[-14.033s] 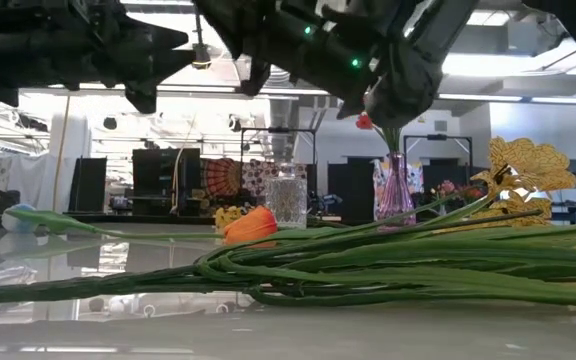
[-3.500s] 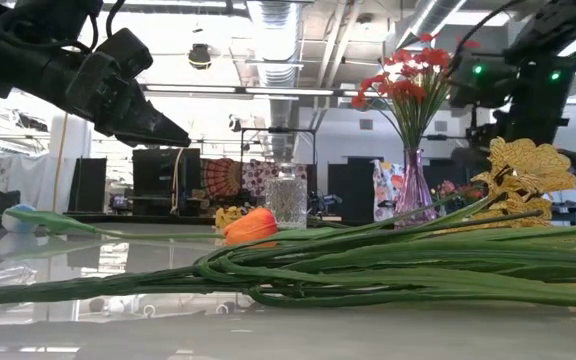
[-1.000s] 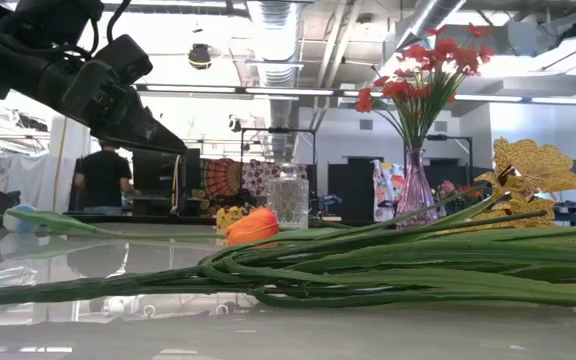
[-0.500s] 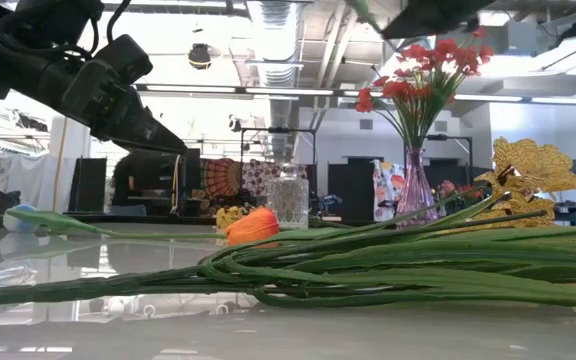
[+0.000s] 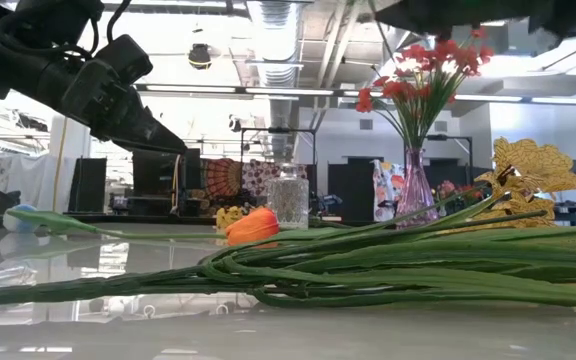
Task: Sort flowers into vase by color
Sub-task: Put the right orange flower into the pink flower vase
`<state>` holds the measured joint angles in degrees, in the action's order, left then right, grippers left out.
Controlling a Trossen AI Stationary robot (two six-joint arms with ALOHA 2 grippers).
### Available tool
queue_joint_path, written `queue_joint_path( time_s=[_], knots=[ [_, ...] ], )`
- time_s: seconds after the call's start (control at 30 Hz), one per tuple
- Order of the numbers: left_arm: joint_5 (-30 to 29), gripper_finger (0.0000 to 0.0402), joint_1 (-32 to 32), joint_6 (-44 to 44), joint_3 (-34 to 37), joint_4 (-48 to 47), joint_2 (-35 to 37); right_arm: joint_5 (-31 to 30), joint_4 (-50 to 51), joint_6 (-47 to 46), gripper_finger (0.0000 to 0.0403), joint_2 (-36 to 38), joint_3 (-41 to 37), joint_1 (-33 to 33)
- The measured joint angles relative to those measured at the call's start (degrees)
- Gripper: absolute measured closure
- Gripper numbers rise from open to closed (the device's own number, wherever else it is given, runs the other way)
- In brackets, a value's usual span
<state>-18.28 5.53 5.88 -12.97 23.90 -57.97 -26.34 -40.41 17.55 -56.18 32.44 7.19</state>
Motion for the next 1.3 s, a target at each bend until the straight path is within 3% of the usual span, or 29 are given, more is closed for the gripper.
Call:
queue_joint_path(
  time_s=[0.13,0.33,0.53,0.9,1.07,1.3],
  knots=[
    [0.0,0.0258,0.0,0.0,0.0,0.0,0.0,0.3,-10.4,2.3,0.0387,-1.3,-4.6,3.9],
    [-0.3,0.0258,0.0,0.0,0.0,0.0,0.0,0.4,-14.6,4.4,0.0387,-3.2,-6.3,7.5],
    [-0.4,0.0258,0.0,0.0,0.0,-0.1,0.0,-0.5,-17.3,10.5,0.0387,-4.4,-6.3,7.5],
    [-0.4,0.0258,0.0,-0.2,0.0,-0.6,0.0,-1.5,-23.4,11.5,0.0387,-10.6,-6.3,8.8],
    [-0.3,0.0258,0.0,-0.2,0.0,-0.6,0.0,-5.1,-28.5,17.4,0.0387,-13.6,-6.3,8.4],
    [-0.3,0.0258,0.0,-0.2,0.0,-0.8,0.0,-9.1,-26.7,19.0,0.0387,-13.2,-6.3,7.0]
  ],
)
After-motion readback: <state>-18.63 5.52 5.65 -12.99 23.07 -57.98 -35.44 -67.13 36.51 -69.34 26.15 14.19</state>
